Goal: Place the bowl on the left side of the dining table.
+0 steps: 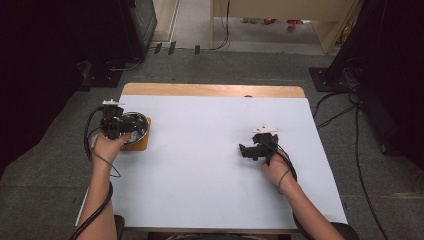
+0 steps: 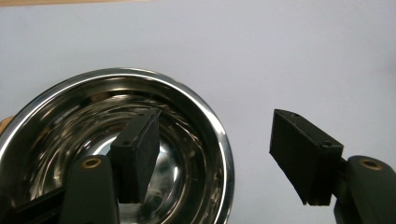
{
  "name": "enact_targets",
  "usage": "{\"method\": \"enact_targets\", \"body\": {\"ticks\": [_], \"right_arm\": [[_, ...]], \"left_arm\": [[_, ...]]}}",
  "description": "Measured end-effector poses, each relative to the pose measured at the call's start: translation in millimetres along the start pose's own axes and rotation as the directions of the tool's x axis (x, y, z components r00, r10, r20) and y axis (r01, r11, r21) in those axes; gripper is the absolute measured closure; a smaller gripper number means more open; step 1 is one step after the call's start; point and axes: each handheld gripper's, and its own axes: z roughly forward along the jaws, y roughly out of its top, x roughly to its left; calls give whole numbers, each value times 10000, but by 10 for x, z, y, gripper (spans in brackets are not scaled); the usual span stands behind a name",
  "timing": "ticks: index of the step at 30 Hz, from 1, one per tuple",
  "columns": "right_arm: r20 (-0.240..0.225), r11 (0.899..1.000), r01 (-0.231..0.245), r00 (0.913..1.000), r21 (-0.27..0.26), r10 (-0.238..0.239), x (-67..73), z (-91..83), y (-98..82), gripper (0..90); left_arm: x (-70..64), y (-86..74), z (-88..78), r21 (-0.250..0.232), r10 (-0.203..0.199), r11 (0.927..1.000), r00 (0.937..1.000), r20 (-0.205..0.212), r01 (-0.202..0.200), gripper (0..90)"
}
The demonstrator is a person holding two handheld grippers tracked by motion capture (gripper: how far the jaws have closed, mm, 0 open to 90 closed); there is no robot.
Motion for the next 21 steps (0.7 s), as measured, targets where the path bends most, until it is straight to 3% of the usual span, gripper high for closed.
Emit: {"method": "enact_targets", "body": {"ticks": [8,11,21], "right_arm": [[1,10000,5,10000,1,-5,0,0,0,49],[1,10000,-3,10000,4,3,0,0,0,49],[-1,10000,12,10000,-3,-12,-1,0,0,49]], "left_arm": [[-175,23,90,-20,489,9988,9982,339,-489,337],[-239,22,130,-153,539,9985,9965,638,-530,337],[-449,12,287,-135,1109,9938,9880,1076,-1101,336]]}}
